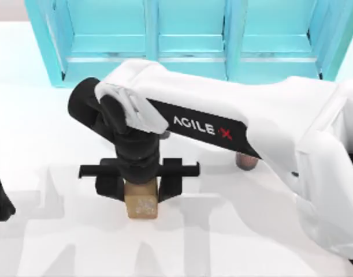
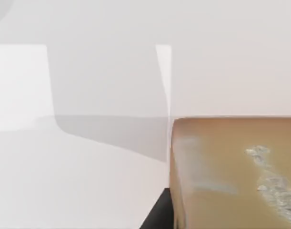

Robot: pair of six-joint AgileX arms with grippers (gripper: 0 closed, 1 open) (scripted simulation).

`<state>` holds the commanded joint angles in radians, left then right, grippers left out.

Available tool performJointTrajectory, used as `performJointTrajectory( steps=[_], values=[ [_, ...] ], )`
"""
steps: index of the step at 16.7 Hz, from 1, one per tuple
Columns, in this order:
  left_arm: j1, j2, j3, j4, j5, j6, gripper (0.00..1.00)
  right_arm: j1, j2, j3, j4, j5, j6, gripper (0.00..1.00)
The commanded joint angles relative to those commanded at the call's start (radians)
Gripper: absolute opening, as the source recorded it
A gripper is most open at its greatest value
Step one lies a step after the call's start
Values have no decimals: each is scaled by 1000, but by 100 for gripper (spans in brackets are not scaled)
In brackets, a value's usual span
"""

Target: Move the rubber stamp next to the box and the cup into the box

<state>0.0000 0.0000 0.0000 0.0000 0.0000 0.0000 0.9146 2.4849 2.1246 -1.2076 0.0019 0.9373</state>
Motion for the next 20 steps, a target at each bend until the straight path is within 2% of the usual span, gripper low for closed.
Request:
performJointTrajectory(
  steps=[7, 15, 20],
  values=[
    [0, 0, 0, 0, 0, 0, 100, -15, -15, -17, -9, 0, -11, 0],
    [0, 0, 0, 0, 0, 0, 100, -119, -349, -221, -97, -3, -118, 0],
    [0, 0, 0, 0, 0, 0, 100, -149, -394, -268, -128, -4, -149, 0]
  ],
)
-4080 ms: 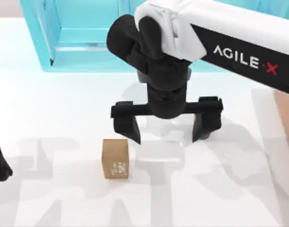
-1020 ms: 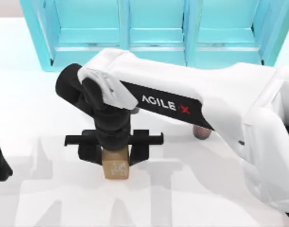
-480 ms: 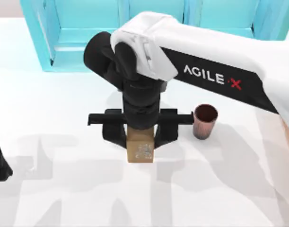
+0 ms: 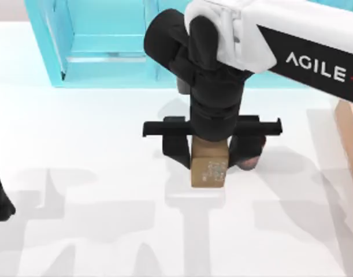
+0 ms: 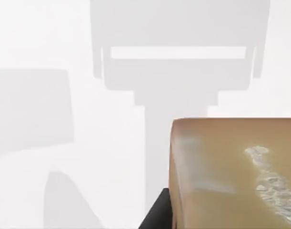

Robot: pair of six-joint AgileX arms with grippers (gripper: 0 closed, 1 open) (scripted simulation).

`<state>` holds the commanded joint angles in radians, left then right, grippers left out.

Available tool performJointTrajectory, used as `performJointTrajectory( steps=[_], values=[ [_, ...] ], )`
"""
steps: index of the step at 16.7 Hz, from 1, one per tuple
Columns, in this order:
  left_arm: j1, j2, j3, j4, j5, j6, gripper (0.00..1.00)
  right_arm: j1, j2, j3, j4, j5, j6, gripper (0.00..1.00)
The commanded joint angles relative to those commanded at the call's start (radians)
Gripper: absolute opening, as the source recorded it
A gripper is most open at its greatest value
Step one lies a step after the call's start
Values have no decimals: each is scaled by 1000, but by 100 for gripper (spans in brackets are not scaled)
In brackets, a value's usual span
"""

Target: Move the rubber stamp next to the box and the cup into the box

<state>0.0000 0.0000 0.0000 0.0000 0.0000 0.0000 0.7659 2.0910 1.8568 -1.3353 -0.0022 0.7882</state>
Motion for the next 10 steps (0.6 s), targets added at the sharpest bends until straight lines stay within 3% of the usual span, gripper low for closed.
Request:
performJointTrajectory(
  steps=[5, 10],
  values=[
    [0, 0, 0, 0, 0, 0, 100, -21, -66, -67, 6, 0, -25, 0],
    [0, 0, 0, 0, 0, 0, 100, -115, -342, -354, 21, -2, -120, 0]
  ],
)
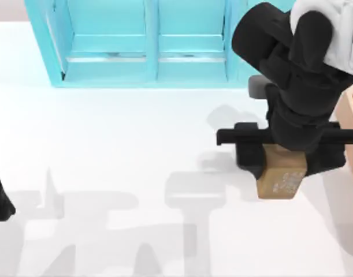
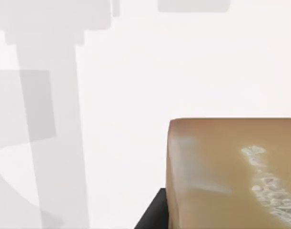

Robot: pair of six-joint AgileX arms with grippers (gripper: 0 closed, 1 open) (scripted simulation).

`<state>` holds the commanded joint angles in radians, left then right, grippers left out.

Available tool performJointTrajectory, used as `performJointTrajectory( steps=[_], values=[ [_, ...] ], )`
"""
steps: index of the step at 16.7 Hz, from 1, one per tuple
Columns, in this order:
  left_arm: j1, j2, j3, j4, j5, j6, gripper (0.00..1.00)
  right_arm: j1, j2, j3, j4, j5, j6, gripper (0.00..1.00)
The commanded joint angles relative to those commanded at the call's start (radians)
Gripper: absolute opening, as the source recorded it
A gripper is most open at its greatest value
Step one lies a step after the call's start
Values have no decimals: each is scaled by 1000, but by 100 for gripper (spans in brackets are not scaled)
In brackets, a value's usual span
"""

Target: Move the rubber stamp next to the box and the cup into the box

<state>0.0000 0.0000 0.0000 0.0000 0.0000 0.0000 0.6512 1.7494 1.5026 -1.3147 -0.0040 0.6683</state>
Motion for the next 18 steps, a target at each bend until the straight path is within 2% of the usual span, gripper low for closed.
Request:
performJointTrajectory(
  steps=[6, 13, 18],
  values=[
    [0, 0, 0, 0, 0, 0, 100, -110, -324, -343, 7, 0, -116, 0],
    [0, 0, 0, 0, 0, 0, 100, -123, -362, -386, 9, 0, -133, 0],
    [0, 0, 0, 0, 0, 0, 100, -122, -352, -475, 113, 0, -132, 0]
  ],
)
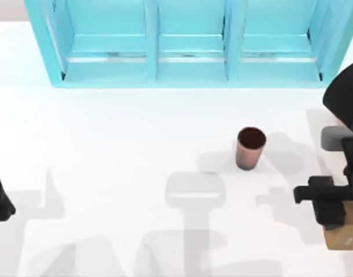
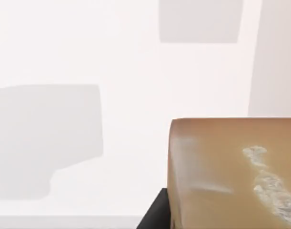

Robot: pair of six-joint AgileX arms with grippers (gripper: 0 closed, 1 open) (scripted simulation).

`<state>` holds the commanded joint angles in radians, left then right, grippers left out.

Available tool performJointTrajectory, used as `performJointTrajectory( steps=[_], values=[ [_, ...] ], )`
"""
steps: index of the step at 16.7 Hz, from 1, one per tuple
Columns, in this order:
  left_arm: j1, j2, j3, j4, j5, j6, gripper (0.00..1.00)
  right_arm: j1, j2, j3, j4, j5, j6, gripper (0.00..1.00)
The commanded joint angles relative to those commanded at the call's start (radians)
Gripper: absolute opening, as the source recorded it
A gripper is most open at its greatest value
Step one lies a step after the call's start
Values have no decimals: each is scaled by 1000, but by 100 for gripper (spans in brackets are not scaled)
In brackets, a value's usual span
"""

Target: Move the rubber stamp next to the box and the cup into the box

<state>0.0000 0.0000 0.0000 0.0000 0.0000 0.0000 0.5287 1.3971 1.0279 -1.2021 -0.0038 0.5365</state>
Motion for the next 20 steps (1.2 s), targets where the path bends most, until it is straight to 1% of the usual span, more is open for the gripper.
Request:
performJointTrajectory(
  steps=[7, 12, 20],
  values=[
    [0, 0, 0, 0, 0, 0, 100, 1, 22, -132, 153, 0, 3, 0],
    [0, 0, 0, 0, 0, 0, 100, 3, 24, -140, 162, 0, 5, 0],
    [0, 0, 0, 0, 0, 0, 100, 3, 24, -140, 162, 0, 5, 60]
  ],
)
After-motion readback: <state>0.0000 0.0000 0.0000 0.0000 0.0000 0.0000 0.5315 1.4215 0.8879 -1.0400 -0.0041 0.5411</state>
